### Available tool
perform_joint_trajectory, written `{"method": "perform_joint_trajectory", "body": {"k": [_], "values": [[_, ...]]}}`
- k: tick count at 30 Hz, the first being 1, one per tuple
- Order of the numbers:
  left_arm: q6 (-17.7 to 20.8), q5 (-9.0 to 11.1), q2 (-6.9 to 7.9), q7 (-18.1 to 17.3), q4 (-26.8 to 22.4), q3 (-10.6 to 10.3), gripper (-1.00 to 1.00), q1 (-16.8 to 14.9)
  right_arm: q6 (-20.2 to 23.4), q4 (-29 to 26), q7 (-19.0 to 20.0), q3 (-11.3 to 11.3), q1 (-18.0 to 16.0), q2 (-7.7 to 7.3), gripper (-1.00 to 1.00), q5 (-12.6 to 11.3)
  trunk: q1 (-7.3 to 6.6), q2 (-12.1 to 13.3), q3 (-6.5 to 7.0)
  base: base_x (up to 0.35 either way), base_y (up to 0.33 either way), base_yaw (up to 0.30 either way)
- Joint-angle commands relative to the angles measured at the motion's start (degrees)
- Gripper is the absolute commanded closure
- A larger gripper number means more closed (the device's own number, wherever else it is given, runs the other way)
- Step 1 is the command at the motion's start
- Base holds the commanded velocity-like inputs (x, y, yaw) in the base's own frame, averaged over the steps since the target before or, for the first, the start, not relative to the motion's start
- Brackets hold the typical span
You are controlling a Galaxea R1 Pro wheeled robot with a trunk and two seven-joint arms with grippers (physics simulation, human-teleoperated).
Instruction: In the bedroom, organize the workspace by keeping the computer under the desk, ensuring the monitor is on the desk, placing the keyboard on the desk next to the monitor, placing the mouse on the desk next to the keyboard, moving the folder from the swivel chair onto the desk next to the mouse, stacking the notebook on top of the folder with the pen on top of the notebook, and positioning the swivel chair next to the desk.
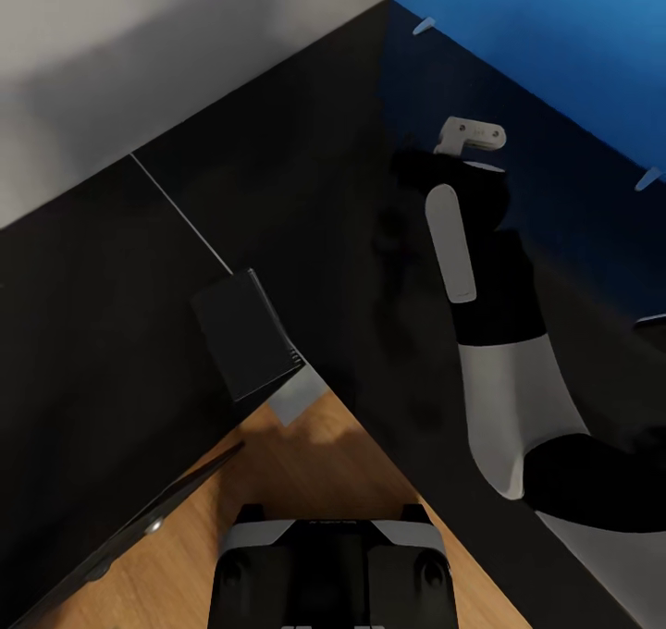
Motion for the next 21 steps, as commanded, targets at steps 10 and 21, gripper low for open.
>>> {"method": "perform_joint_trajectory", "body": {"k": [10,21], "values": [[1.6,-2.8,-0.44,4.5,-2.4,-0.1,-1.0,-0.2,-0.1,0.1,-0.7,0.1,0.9,0.0,1.0,-0.6,0.01,0.0,0.85,0.0,0.0,-0.009],[1.5,-3.4,-0.62,4.4,-2.4,0.1,-1.0,-0.1,-0.7,0.1,-0.7,1.6,2.8,0.0,1.0,-0.7,0.01,0.0,1.29,-0.164,0.0,-0.009]]}}
